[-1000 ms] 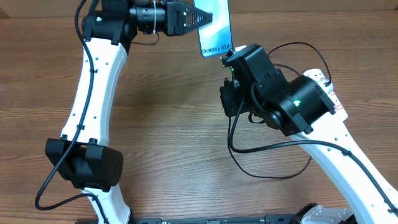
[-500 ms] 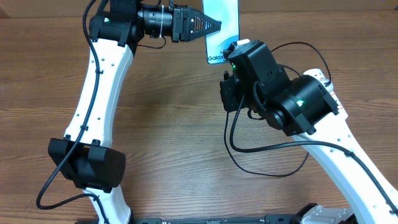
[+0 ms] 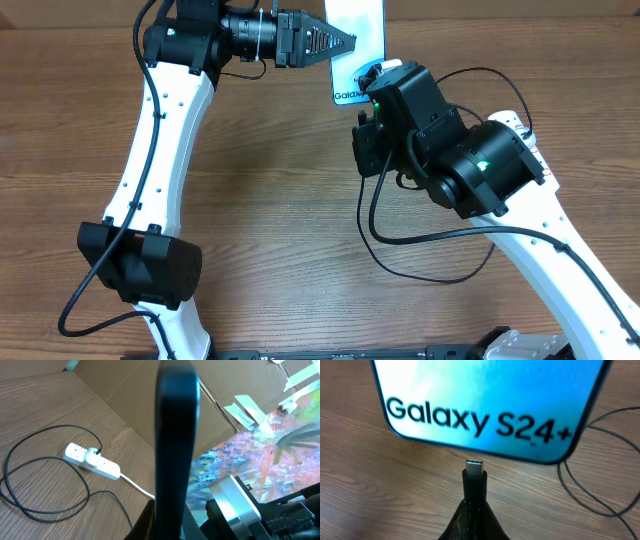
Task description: Plug charger to phone and switch on socket
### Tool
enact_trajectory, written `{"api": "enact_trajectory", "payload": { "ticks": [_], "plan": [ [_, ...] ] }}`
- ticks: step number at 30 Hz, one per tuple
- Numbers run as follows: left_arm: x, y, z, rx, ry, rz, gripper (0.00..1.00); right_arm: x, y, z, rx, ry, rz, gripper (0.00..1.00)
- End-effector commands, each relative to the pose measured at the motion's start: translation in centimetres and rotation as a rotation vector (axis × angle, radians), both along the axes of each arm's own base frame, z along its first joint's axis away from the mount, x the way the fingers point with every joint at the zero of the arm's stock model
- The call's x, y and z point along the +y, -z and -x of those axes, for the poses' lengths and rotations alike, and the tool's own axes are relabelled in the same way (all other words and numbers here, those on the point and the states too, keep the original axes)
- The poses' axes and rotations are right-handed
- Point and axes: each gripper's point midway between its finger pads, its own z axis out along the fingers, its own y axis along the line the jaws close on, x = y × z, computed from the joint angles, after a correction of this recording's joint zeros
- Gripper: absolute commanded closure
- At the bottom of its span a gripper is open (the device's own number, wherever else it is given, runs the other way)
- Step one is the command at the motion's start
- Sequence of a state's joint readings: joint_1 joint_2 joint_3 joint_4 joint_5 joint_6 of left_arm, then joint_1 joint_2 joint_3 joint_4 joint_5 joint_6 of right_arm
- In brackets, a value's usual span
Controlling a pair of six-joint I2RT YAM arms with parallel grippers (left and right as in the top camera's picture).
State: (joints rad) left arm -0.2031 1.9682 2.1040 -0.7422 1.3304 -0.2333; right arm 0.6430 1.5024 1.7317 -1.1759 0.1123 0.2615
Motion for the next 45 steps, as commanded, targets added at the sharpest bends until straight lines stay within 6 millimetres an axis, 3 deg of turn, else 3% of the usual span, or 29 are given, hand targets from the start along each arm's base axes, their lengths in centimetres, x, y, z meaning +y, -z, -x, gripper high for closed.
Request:
{"api": "enact_trajectory", "payload": {
  "ticks": [1,45],
  "plan": [
    [-0.11,-1.07,1.04,-0.007,0.044,0.03,0.96,0.11,-1.95,-0.27,-0.054,0.006,-0.033,0.96],
    [0.0,-0.69,0.63,-0.027,0.021,0.012,0.96,0.11,-2.1,-0.45,-0.065,0.008,-0.032,0.96]
  ]
}}
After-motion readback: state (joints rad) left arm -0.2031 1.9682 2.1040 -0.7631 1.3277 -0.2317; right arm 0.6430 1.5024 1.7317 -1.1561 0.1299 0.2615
